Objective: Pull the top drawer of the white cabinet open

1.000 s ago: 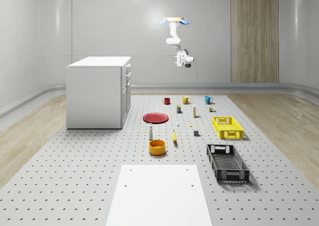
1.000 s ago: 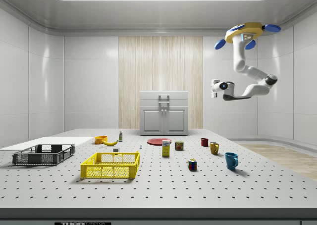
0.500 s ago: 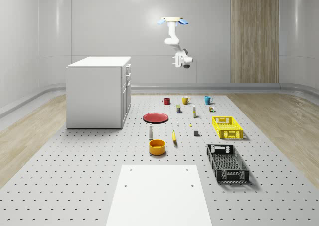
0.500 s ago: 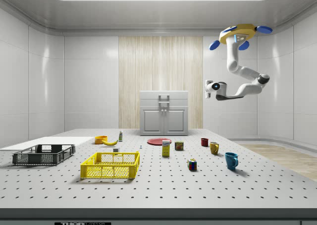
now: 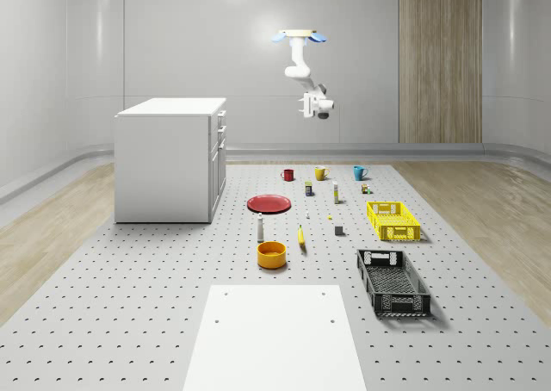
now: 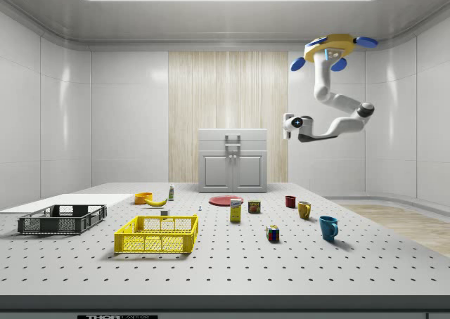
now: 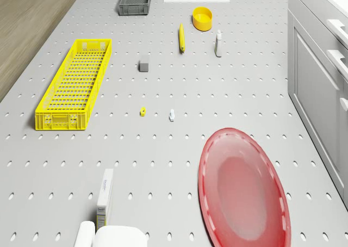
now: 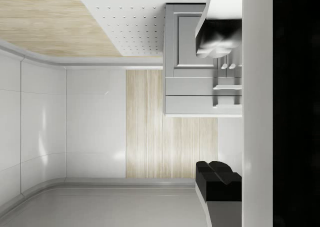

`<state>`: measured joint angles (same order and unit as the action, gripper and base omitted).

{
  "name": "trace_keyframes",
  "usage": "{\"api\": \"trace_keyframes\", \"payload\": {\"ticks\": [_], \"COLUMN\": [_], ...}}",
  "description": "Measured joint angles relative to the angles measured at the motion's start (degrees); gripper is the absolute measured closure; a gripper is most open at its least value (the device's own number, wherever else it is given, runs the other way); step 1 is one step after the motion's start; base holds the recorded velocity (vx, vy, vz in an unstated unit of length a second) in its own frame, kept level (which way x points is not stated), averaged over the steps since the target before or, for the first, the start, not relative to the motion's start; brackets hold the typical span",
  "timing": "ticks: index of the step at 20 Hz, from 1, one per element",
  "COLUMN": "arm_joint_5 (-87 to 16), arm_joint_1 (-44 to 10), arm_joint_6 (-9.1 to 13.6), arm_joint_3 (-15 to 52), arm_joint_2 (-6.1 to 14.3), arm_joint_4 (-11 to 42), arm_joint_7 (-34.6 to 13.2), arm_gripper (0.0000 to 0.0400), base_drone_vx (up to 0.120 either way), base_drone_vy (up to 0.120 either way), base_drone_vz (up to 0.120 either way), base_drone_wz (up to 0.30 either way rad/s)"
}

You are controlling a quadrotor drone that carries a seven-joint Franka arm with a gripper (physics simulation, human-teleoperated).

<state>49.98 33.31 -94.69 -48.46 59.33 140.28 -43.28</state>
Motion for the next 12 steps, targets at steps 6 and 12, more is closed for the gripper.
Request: {"api": "trace_keyframes", "payload": {"ticks": [6, 12], "arm_joint_5": [-0.9, -1.7], "arm_joint_1": [1.1, 2.0], "arm_joint_6": [-1.0, -1.9], "arm_joint_3": [-0.4, -0.7], "arm_joint_2": [1.1, 2.1], "arm_joint_4": [0.1, 0.3], "arm_joint_7": [-0.7, -1.4], "arm_gripper": [0.0095, 0.0095], "base_drone_vx": [0.120, 0.120], "base_drone_vy": [0.000, 0.000], "base_drone_vz": [0.000, 0.000], "base_drone_wz": [0.000, 0.000]}}
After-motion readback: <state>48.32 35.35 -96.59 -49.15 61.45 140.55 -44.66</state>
